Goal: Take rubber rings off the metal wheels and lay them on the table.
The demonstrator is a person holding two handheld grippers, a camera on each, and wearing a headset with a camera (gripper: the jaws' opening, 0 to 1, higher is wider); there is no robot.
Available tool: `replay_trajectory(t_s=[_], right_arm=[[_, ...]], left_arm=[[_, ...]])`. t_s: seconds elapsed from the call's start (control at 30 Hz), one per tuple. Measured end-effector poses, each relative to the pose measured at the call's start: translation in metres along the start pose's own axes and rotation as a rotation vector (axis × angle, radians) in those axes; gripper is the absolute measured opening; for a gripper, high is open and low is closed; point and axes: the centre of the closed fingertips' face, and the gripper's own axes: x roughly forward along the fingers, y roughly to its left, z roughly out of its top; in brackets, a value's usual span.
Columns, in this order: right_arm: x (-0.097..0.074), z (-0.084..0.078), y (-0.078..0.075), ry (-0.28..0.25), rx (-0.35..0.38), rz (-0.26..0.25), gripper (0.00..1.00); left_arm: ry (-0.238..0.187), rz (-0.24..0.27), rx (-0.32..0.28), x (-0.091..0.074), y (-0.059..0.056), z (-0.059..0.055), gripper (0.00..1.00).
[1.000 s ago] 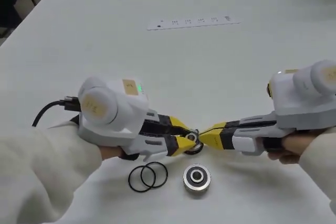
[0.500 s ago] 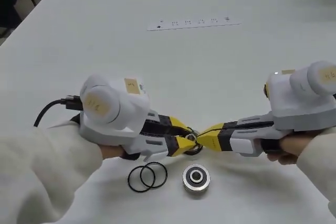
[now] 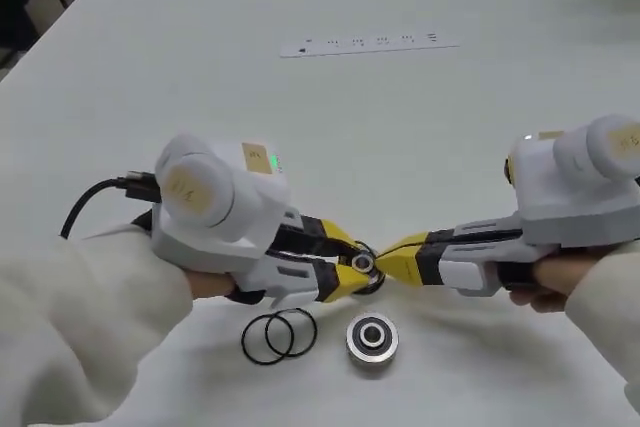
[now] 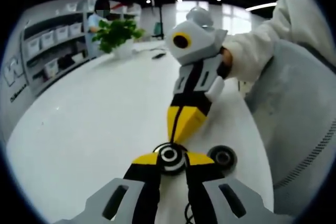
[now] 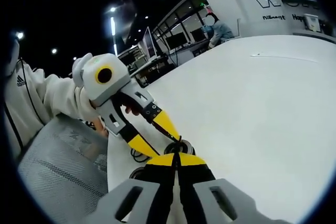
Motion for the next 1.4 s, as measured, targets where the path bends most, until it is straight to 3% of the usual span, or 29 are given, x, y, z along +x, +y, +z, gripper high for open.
replay_trajectory(t_s=[0.33,0.57,0.93,1.07,1.4], right_arm=[[-0.004,0.002,0.001,0.008,-0.007,-0.013,0.0],[-0.007,0.005,0.005,0.012,-0.019,-0.017,0.0],[-0.013,0.012,0.012,0.009,-0.038,-0.021,0.0],[-0.014,0.014,0.015,0.007,-0.045,-0.024,0.0],[-0.016,0.02,0.024,0.006,-0.057,-0.016,0.0]], left_arm=[[-0.035,-0.004,0.026,-0.02,-0.008,0.015,0.25],[-0.023,-0.007,0.03,-0.04,-0.011,0.017,0.37],[-0.051,0.029,0.037,-0.078,-0.01,0.022,0.48],[-0.043,0.057,0.041,-0.088,-0.008,0.019,0.57],[-0.063,0.081,0.049,-0.109,-0.012,0.024,0.67]])
